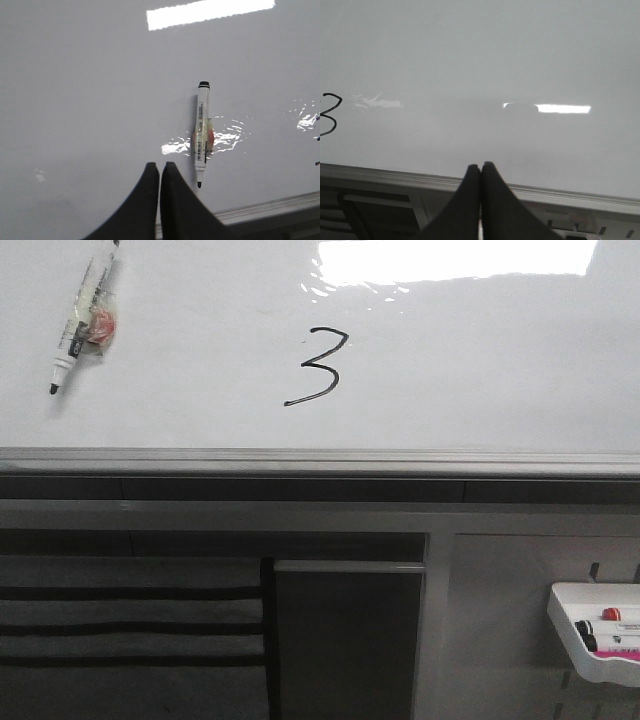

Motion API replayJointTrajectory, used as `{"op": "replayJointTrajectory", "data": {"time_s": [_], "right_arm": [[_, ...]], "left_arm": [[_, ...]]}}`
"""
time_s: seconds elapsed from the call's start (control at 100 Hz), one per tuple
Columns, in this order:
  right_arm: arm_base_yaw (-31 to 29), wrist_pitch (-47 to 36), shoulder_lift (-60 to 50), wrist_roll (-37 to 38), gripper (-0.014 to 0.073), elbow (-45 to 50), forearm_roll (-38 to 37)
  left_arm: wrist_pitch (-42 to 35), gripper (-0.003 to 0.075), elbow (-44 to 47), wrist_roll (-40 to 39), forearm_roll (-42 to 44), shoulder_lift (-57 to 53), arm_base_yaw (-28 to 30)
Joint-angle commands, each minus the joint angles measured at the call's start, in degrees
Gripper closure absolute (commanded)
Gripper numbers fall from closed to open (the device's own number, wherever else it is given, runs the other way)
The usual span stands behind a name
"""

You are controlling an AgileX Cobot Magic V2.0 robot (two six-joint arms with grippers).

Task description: Write number 3 on whiteboard

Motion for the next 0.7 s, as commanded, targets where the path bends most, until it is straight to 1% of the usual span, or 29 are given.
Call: {"op": "replayJointTrajectory", "data": {"time_s": [0.0,0.05,0.17,0.38,0.44,0.56,0.69], "right_arm": [[-0.52,-4.14,0.03,-0.21,0.0663,-1.48,0.39],[-0.52,-4.14,0.03,-0.21,0.0663,-1.48,0.39],[-0.52,-4.14,0.03,-0.21,0.0663,-1.48,0.39],[-0.52,-4.14,0.03,-0.21,0.0663,-1.48,0.39],[-0.52,-4.14,0.03,-0.21,0.0663,-1.48,0.39],[-0.52,-4.14,0.03,-0.21,0.0663,-1.48,0.39],[-0.52,-4.14,0.03,-0.21,0.0663,-1.48,0.39]], "left_arm": [[-5.12,0.0741,-1.34,-0.41,-0.57,-0.21,0.01],[-5.80,0.0741,-0.32,-0.41,-0.57,-2.16,0.01],[-7.38,0.0741,4.33,-0.41,-0.57,-8.80,3.27],[-8.07,0.0741,15.48,-0.41,-8.19,-19.54,8.81],[-10.32,0.0741,18.49,-0.41,-8.44,-22.06,9.32],[-18.09,0.0741,23.46,0.00,-8.44,-26.13,9.30],[-17.72,0.0741,23.60,0.00,-8.44,-26.52,9.04]]}}
